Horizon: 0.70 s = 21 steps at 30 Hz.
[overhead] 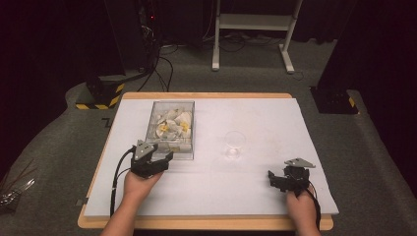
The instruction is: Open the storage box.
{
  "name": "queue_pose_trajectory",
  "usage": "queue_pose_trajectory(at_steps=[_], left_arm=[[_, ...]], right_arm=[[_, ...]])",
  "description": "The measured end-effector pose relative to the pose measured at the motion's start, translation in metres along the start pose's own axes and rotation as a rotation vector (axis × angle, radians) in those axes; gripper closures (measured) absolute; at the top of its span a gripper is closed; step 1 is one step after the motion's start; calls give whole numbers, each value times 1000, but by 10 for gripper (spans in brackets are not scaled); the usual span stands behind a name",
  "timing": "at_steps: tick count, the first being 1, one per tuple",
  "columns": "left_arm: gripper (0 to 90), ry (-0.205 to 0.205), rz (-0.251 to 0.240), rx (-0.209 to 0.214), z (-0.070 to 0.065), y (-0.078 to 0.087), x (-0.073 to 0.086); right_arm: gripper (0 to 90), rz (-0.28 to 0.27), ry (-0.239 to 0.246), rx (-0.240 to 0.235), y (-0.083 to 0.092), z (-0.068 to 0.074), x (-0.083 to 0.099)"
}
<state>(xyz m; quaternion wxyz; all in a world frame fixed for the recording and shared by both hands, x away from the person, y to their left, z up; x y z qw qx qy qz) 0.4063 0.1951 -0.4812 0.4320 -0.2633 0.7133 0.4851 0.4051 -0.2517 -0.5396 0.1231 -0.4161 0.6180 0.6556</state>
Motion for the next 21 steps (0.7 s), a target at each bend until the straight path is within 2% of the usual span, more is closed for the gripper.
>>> queue_pose_trajectory(at_steps=[5,10,12,16,21], left_arm=[[323,-11,8,-10,0,-4,-2],[328,-22,-7,-23,-1,-8,-2],[327,-7,-17,-18,-1,-9,-2],[354,-6,-38,-23,0,-10,-3],[383,13,-54,-4,2,-11,-3]], right_arm=[[112,0,0,0,0,0,0],[112,0,-2,-1,0,0,0],[112,0,-1,-1,0,0,0],[113,0,0,-1,0,0,0],[113,-1,1,0,0,0,0]])
Point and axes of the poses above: each handheld gripper's, and its own axes: y roughly backward along the jaws, x roughly out of its underside, z roughly to its left, the point moved 5 cm from there along -y, roughly forward along the jaws, and after that the axes turned 7 degrees about y, right-handed, at the moved point
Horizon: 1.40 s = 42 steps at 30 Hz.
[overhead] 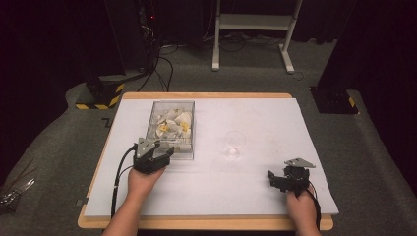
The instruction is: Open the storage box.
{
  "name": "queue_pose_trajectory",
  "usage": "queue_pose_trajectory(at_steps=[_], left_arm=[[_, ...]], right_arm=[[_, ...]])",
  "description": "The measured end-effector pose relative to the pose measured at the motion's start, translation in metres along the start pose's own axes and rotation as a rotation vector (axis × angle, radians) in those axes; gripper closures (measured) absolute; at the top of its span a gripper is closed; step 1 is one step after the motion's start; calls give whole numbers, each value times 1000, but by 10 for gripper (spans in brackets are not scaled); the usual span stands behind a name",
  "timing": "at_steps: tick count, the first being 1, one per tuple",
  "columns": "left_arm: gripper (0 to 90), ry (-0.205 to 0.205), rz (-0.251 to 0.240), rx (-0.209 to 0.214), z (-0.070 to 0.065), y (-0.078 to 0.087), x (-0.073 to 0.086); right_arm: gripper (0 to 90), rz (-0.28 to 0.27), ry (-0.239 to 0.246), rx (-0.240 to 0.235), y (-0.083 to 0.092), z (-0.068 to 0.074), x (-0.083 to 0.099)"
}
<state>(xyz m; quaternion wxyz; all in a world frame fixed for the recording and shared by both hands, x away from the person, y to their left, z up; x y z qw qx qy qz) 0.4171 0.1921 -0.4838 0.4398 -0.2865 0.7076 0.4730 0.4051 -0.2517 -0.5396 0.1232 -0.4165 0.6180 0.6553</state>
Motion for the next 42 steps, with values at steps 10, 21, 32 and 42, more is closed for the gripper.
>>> queue_pose_trajectory(at_steps=[10,21,32,42], left_arm=[[417,13,-25,28,-4,3,2],[443,5,-19,20,-5,10,3],[465,0,-16,28,-7,17,7],[505,2,-9,35,-8,25,11]], right_arm=[[116,0,0,4,0,1,0],[117,-3,6,7,0,1,0],[117,-1,2,6,0,1,0],[117,-2,4,6,0,1,0]])
Point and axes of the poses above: each handheld gripper's, and its own axes: y roughly backward along the jaws, x roughly out of its underside, z roughly to its left, the point moved 5 cm from there along -y, roughly forward along the jaws, and after that the axes turned 7 degrees about y, right-handed, at the moved point
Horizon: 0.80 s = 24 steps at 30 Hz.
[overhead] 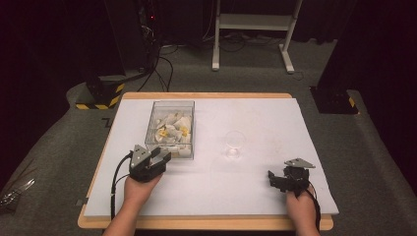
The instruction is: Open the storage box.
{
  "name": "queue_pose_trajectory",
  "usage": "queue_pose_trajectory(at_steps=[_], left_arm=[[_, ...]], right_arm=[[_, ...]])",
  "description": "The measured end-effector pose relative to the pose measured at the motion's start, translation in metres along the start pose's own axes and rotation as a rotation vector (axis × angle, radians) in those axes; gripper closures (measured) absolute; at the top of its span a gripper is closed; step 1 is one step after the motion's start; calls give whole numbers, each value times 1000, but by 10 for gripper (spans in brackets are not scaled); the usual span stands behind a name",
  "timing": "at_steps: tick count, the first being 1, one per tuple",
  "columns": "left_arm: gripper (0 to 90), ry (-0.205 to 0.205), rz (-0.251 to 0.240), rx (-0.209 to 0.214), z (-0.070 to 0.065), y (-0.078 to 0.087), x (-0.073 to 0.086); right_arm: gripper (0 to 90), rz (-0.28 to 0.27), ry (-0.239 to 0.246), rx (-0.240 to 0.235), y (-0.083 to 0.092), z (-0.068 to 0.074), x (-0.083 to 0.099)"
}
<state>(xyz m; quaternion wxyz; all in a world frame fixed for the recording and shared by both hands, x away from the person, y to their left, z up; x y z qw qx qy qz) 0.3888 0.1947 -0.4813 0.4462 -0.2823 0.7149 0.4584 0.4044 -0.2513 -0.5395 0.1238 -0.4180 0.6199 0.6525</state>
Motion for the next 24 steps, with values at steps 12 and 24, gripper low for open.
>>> queue_pose_trajectory(at_steps=[12,24], left_arm=[[544,2,-4,5,-3,11,6],[581,-6,5,10,-6,21,11]], right_arm=[[117,0,0,0,0,0,0],[117,0,0,0,0,0,0]])
Point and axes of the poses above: each handheld gripper's, and its own axes: y roughly backward along the jaws, x roughly out of its underside, z roughly to its left, the point moved 5 cm from there along -y, roughly forward along the jaws, and after that the axes turned 7 degrees about y, right-handed, at the moved point
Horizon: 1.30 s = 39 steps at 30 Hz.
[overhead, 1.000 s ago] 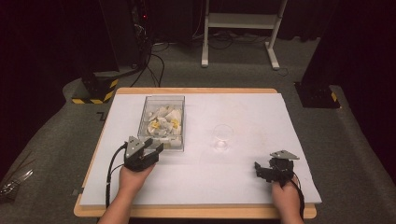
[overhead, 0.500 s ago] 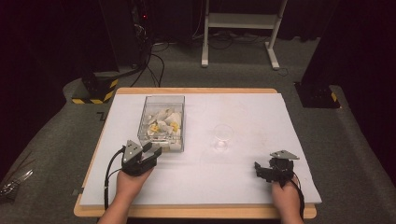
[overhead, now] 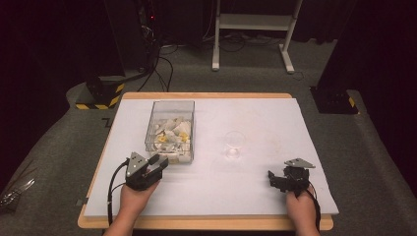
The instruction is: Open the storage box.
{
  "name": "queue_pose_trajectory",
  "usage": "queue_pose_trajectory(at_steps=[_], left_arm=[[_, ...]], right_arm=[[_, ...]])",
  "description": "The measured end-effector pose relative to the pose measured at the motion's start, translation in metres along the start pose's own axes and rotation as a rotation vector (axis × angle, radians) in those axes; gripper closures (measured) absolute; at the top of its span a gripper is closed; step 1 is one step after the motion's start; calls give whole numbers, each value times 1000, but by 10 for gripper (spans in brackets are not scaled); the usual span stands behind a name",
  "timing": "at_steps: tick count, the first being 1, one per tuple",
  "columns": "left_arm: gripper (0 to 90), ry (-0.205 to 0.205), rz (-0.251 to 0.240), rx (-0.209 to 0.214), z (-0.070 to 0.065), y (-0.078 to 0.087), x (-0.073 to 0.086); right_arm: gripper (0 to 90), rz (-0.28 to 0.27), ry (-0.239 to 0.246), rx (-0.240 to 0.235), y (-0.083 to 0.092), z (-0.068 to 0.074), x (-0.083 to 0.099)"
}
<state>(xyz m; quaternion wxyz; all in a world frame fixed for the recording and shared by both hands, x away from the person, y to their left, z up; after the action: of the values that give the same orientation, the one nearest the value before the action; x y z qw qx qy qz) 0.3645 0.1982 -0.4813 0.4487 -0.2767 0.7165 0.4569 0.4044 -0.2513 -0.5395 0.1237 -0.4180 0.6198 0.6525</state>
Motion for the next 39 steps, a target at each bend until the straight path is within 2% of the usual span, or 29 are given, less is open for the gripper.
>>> queue_pose_trajectory(at_steps=[10,14,21,34,39], left_arm=[[598,-1,-2,2,-5,10,6],[600,11,-4,5,-6,13,8],[611,-7,2,5,-9,19,11],[629,-1,8,16,-17,35,20],[646,-24,15,23,-23,42,25]], right_arm=[[117,0,0,0,0,0,0],[117,1,-2,0,0,0,0],[117,0,0,0,0,0,0],[118,-2,4,1,0,0,0],[116,0,1,0,0,0,0]])
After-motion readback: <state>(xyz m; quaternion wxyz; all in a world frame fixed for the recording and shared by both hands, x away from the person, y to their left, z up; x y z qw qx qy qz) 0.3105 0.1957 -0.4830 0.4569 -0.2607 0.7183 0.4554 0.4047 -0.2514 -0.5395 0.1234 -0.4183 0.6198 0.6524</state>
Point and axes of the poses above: each handheld gripper's, and its own axes: y roughly backward along the jaws, x roughly out of its underside, z roughly to its left, the point moved 5 cm from there along -y, roughly forward along the jaws, and after that the axes turned 7 degrees about y, right-handed, at the moved point
